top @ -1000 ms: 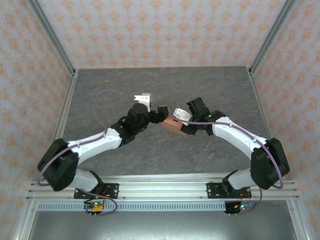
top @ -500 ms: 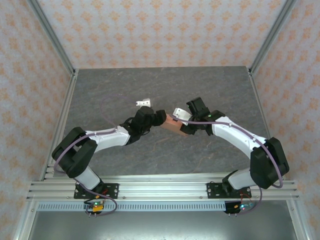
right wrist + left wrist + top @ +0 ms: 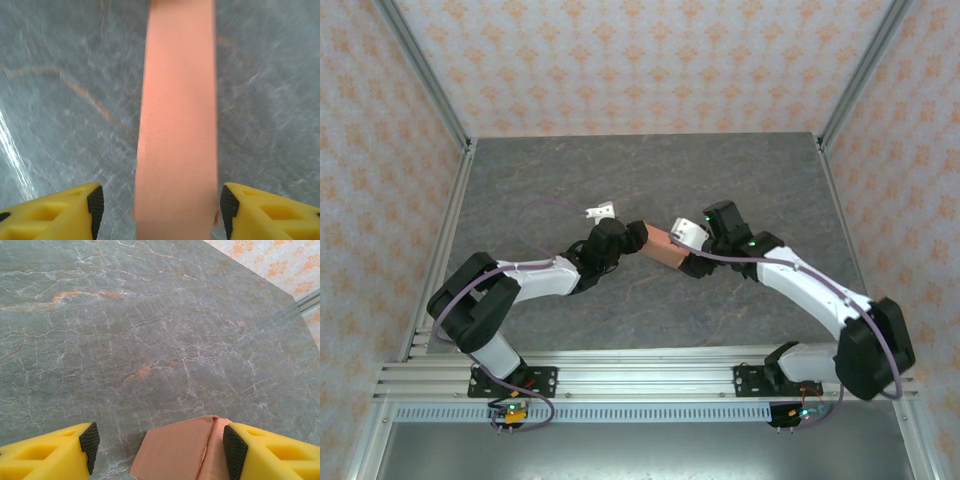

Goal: Fold the paper box

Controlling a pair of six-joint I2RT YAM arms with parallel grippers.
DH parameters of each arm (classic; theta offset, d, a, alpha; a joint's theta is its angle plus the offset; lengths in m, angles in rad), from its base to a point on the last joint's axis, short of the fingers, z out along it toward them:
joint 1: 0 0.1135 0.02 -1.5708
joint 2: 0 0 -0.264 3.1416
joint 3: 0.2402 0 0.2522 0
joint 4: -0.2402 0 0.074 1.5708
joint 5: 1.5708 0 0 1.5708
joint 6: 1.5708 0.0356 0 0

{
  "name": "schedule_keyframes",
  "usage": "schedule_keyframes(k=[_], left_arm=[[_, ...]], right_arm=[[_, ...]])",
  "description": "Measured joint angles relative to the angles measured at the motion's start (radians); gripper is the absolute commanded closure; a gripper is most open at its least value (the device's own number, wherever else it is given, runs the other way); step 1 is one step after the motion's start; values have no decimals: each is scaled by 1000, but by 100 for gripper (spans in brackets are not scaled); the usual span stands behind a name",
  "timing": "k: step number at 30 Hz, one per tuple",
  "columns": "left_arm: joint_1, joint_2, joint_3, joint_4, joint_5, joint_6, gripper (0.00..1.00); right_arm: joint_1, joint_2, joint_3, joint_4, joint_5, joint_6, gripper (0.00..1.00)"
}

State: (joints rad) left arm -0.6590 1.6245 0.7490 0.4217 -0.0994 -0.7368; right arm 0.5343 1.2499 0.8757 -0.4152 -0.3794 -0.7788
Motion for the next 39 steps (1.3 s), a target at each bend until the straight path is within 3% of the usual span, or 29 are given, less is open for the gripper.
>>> schedule_keyframes(k=[6,18,22,26,34,39], left_arm=[[0,0,1,-19,-10,4,0],[0,-152,2,-114,4,145,0],[0,-219,-10,-105,45,302,0],[1,-255,-70,-65,123,523,0],[31,-228,-175,-11,359,975,0],[82,-135,-164,18,464,1164,1]], right_arm=[[-75,-114,-16,71,-58,80,34],[-106,-85,-34,101,-14,222,33],[-126,-93,-43,123,-3,251,33],[-127,-56,-22,81,-61,182,34],[-127,256,242,-152,-188,-148,32],[-127,393,401,-281,-222,-301,35]])
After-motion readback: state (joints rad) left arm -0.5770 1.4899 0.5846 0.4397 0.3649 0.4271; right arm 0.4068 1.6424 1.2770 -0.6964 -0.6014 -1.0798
